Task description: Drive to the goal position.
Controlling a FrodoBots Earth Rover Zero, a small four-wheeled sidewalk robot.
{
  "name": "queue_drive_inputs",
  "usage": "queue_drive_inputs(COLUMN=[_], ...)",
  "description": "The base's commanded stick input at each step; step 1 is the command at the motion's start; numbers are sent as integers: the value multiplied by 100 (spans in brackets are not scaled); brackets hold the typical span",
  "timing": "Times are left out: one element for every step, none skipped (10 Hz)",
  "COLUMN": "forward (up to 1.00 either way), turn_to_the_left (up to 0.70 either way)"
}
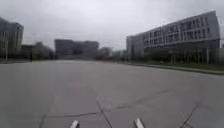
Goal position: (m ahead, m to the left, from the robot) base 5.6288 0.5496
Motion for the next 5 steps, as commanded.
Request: queue_drive_inputs(forward=[100, 100, 100, 100, 100], turn_to_the_left=[-40, -35, -29, 0, 0])
